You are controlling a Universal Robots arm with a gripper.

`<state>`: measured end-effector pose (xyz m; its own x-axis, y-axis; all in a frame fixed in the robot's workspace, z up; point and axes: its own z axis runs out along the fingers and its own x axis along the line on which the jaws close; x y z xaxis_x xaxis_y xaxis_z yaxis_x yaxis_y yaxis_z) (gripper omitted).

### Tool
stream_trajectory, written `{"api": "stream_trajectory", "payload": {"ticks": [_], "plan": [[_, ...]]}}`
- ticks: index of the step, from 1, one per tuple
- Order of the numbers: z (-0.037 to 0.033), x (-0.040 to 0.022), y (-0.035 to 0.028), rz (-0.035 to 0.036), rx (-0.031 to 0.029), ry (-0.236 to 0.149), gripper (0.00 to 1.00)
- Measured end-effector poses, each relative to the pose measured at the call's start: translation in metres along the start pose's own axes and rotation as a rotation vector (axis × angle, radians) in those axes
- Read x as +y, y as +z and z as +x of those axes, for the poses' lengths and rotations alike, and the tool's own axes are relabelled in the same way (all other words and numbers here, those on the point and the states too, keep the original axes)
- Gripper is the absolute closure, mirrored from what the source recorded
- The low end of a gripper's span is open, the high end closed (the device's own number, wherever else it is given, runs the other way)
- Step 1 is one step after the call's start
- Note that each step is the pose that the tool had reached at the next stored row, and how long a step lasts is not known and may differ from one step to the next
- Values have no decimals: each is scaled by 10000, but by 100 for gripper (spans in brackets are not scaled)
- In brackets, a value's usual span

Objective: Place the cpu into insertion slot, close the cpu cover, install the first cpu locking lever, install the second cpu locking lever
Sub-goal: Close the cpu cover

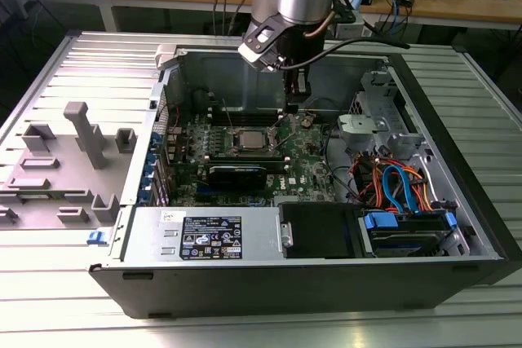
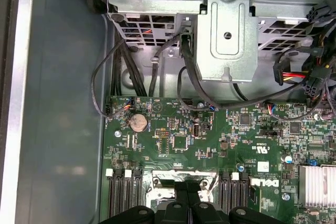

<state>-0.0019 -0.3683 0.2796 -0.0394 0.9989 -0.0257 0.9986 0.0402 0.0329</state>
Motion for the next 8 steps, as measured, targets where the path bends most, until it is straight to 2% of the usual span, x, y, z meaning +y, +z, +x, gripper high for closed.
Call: {"api": "stream_trajectory", "payload": {"ticks": [2, 3, 4, 6, 8], "plan": [[0, 1, 0, 2, 0, 0, 89], [0, 10, 1, 29, 2, -2, 89], [-1, 25, 3, 92, 3, -1, 89], [-2, 56, 4, 268, -5, -7, 89], [-3, 66, 6, 297, -4, -8, 89]]}}
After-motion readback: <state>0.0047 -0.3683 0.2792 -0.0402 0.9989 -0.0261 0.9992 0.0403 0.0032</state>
